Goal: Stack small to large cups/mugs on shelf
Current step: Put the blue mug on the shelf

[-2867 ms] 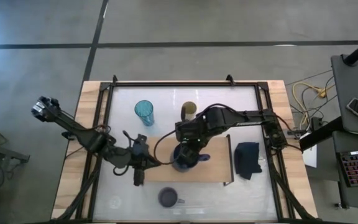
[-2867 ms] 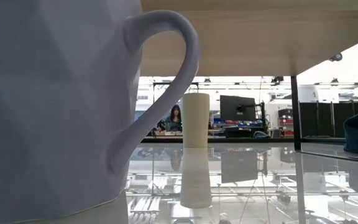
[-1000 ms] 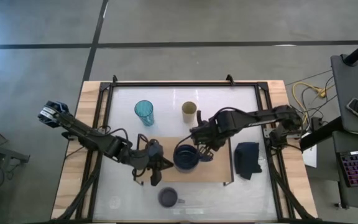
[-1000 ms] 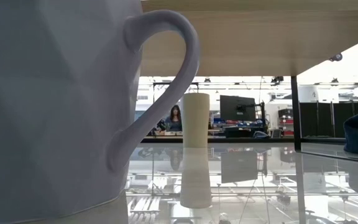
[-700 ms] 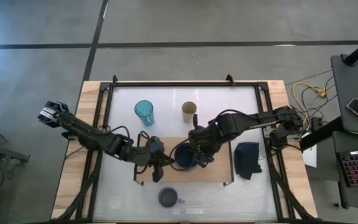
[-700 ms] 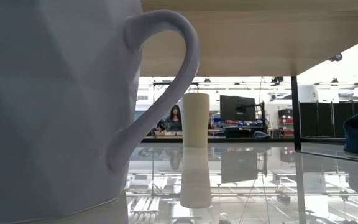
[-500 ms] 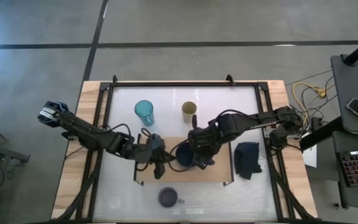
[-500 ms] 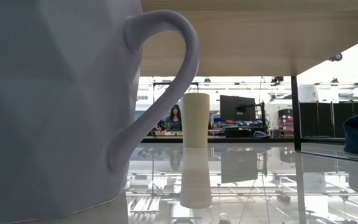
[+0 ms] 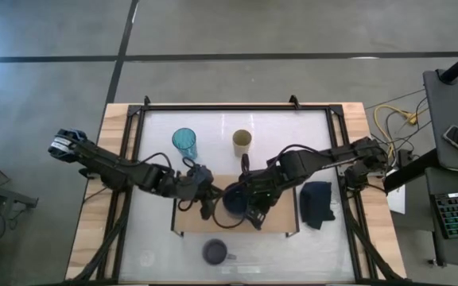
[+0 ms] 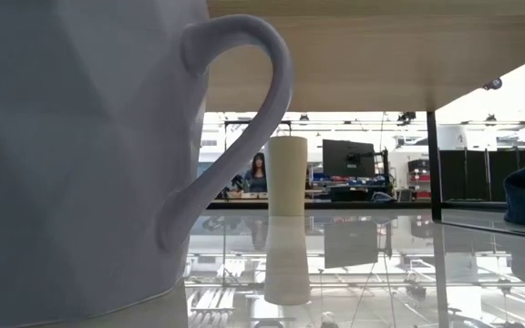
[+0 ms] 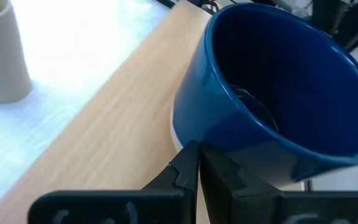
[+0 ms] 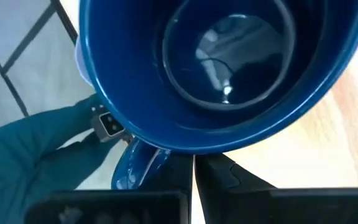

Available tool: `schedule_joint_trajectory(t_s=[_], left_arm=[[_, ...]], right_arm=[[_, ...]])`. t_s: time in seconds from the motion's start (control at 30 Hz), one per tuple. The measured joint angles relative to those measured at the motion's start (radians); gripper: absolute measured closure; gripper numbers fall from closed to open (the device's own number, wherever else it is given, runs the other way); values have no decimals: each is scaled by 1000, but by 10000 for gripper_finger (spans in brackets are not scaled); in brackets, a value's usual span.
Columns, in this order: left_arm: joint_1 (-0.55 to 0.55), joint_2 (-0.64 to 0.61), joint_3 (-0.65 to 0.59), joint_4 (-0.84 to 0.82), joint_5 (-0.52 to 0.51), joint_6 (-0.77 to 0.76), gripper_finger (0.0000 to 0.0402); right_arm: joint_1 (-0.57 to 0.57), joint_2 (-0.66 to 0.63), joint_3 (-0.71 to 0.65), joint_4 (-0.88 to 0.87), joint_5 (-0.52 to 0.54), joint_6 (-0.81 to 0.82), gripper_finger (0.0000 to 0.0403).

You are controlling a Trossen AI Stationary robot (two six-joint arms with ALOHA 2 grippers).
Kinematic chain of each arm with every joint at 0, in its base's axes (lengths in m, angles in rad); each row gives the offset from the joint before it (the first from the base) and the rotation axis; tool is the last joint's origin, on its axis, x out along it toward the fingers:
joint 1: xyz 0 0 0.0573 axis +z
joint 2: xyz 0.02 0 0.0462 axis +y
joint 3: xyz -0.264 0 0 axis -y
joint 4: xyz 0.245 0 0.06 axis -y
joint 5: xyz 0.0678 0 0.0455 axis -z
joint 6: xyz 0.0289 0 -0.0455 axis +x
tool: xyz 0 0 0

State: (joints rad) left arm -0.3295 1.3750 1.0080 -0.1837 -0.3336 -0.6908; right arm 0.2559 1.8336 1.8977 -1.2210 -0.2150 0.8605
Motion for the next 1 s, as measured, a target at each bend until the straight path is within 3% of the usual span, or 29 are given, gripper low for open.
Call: schedule_joint_trajectory(t_s=[0.67,0.8,1.0], left_arm=[[23,-30,8,-116,7,41,402],[20,-76,5,-187,12,-25,402],[-18,-113,10,-134,41,-66,402]], right_arm=[[1,0,0,-25,-38,-58,394],[0,-4,0,-133,42,-81,394],[-13,-6,2,-171,164,-96,394]])
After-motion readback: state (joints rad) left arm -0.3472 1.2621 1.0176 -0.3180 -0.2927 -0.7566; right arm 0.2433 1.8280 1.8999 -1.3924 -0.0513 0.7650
